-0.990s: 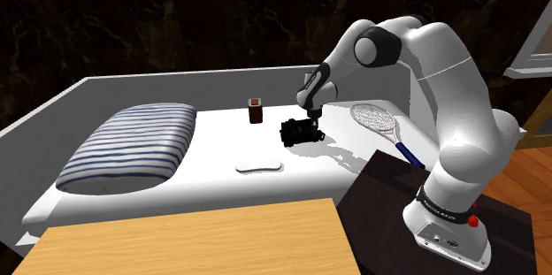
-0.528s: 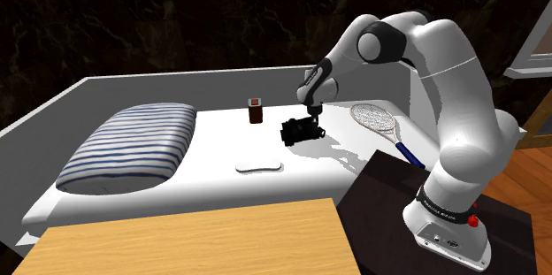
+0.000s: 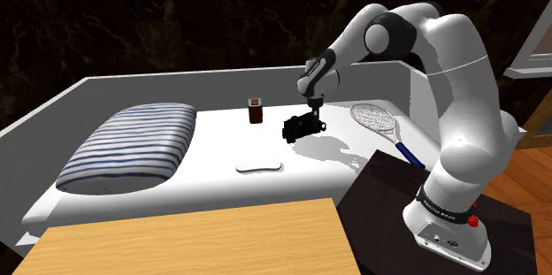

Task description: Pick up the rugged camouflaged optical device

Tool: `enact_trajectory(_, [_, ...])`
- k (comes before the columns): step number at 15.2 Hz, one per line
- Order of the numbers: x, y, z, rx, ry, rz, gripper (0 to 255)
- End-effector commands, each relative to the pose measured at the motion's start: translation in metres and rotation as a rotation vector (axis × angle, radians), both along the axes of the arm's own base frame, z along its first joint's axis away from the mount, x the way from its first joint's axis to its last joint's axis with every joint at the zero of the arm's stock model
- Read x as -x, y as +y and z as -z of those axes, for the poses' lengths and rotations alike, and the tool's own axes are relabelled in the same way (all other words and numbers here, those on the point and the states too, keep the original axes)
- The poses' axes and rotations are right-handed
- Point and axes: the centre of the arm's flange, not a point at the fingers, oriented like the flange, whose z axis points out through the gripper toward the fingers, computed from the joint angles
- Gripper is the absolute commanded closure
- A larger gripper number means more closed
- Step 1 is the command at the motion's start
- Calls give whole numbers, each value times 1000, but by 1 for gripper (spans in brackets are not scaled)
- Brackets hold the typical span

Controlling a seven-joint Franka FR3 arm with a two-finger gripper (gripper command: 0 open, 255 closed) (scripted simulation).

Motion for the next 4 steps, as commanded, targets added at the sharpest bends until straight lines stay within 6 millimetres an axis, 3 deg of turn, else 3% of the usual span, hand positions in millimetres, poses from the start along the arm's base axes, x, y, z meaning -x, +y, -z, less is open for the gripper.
enact_trajectory(1, [0,-1,-13,1,-3,0,255])
enact_trajectory(4, [0,-1,-19,1,-3,0,255])
